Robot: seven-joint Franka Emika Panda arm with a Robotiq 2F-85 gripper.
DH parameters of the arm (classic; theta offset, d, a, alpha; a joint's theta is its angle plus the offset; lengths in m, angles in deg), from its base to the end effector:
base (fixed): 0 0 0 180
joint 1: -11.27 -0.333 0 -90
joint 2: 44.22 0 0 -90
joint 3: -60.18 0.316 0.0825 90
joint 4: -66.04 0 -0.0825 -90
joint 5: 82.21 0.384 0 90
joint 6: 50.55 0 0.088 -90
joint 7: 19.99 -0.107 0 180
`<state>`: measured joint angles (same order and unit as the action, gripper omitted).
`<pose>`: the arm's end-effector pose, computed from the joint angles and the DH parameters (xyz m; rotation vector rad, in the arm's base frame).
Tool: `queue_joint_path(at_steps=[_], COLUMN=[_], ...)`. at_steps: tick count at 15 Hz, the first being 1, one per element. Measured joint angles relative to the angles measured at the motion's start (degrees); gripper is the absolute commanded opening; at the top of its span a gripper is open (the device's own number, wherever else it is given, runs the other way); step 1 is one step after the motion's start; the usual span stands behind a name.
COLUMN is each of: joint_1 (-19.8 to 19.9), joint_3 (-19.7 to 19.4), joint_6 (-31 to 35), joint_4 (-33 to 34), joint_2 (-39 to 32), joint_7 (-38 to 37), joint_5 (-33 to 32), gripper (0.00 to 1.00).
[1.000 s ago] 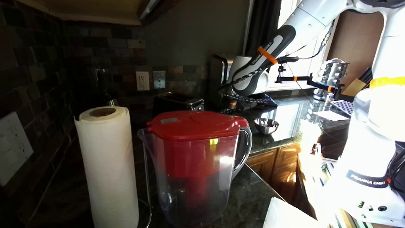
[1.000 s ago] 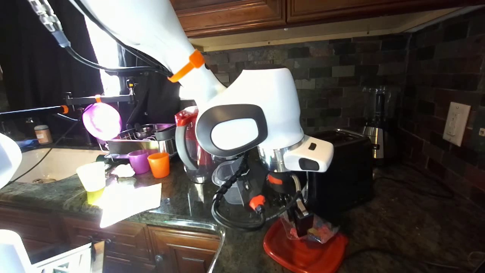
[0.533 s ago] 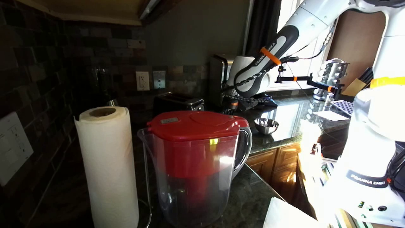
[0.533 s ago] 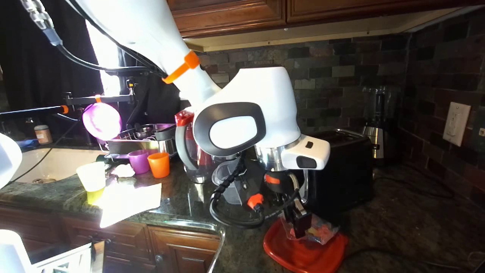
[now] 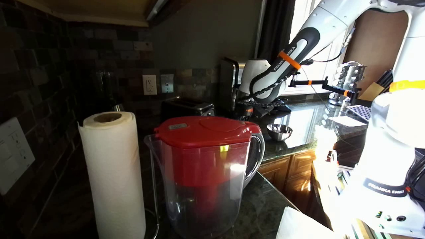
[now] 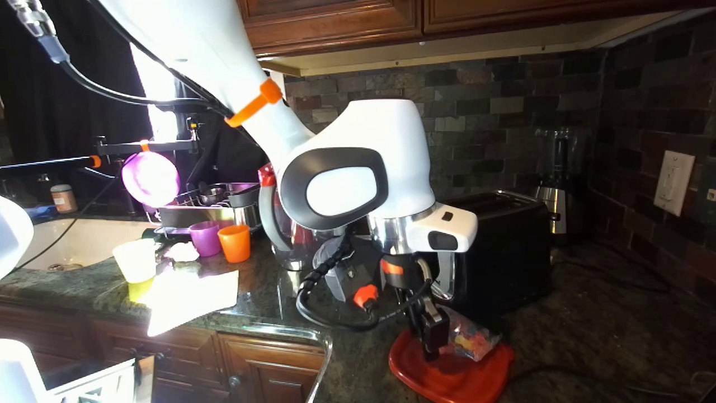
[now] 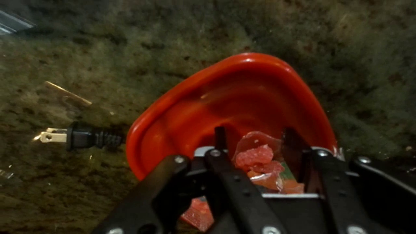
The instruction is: Put some gummy bears into the plastic
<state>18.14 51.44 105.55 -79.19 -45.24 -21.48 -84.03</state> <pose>0.4578 -0.1268 0.2837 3.0634 -0.4165 0.2612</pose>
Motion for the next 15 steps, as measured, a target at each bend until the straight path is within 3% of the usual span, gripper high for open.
queue_joint_path(at_steps=[10, 15], joint_1=[0.0, 0.0], joint_3=[0.0, 0.0], joint_6=[-1.0, 0.1], joint_4=[0.4, 0.8], joint_2=[0.7, 0.6], joint_7=[-1.7, -1.7], joint_5=[-1.1, -0.3], gripper=[0.56, 0.52])
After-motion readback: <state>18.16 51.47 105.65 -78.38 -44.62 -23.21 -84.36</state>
